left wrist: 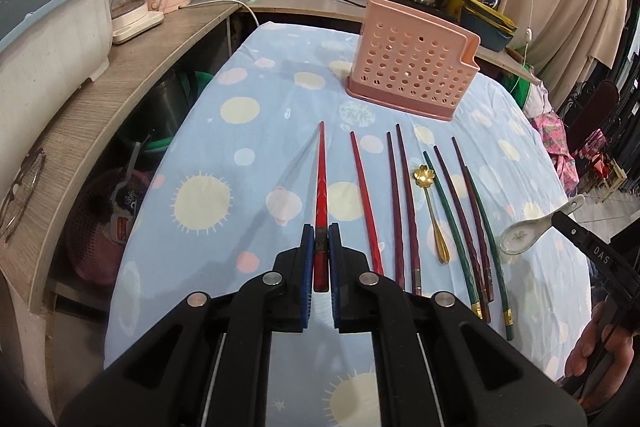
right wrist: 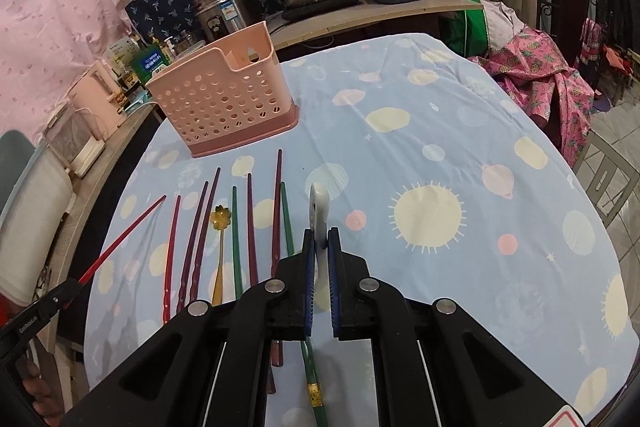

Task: Organize utensils
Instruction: 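Lift the red chopstick and white spoon with both tools over the pink holder, then open both tools to drop the chopstick and spoon into the pink holder, then move both tools back down to the remaining utensils on the table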

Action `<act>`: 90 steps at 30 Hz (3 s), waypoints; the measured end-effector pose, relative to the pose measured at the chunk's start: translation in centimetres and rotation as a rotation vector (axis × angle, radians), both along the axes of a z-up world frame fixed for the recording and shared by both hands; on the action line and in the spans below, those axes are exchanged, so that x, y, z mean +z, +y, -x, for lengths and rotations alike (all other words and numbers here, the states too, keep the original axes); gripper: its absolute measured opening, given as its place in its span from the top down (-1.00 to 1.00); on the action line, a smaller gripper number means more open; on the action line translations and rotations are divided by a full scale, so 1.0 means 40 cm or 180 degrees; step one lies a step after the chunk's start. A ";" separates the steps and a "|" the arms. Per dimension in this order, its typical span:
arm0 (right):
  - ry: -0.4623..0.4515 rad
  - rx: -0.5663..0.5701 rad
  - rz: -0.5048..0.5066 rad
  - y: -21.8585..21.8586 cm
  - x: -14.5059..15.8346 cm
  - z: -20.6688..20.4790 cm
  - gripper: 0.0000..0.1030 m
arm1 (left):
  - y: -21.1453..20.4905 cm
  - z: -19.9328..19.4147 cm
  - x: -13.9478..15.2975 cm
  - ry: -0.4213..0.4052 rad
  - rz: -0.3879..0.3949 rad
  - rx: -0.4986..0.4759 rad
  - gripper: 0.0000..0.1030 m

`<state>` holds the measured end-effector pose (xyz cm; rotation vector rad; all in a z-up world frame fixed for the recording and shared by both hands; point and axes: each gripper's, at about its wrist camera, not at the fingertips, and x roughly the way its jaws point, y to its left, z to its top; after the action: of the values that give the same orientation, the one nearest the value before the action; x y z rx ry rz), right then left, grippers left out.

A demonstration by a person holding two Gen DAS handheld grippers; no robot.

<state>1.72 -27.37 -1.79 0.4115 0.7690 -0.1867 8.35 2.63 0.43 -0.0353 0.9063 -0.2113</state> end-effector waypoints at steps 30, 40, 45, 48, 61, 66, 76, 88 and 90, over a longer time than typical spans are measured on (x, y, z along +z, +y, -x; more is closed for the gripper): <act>-0.0792 0.0011 0.0172 -0.054 0.266 -0.341 0.88 | -0.076 -0.294 0.540 -0.1527 0.0487 -0.0015 0.87; -0.0700 0.0022 0.0153 -0.065 0.254 -0.522 0.88 | -0.134 -0.429 0.609 -0.1924 0.0668 0.0034 0.87; -0.0555 0.0065 0.0141 -0.061 0.207 -0.570 0.88 | -0.155 -0.502 0.542 -0.1778 0.0623 0.0067 0.87; -0.0455 0.0067 0.0140 -0.062 0.172 -0.586 0.88 | -0.160 -0.538 0.482 -0.1596 0.0592 0.0079 0.87; -0.0473 0.0012 0.0081 -0.068 0.150 -0.536 0.76 | -0.125 -0.539 0.387 -0.1331 0.0489 0.0170 0.37; -0.0517 -0.0023 0.0068 -0.065 0.157 -0.443 0.65 | -0.100 -0.481 0.355 -0.1255 0.0374 0.0165 0.24; -0.0306 0.0001 0.0015 -0.034 0.093 -0.226 0.54 | -0.064 -0.303 0.169 -0.0698 0.0186 0.0054 0.24; 0.0228 0.0175 -0.0046 0.037 -0.066 0.000 0.53 | -0.038 -0.089 -0.080 0.0128 0.0081 -0.0035 0.24; 0.0293 0.0201 -0.0046 0.045 -0.088 0.026 0.53 | -0.041 -0.059 -0.104 0.0194 0.0044 -0.0065 0.24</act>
<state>0.68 -25.56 -5.30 0.3937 0.8733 -0.1417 10.72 0.99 -3.74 -0.0454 0.9661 -0.2365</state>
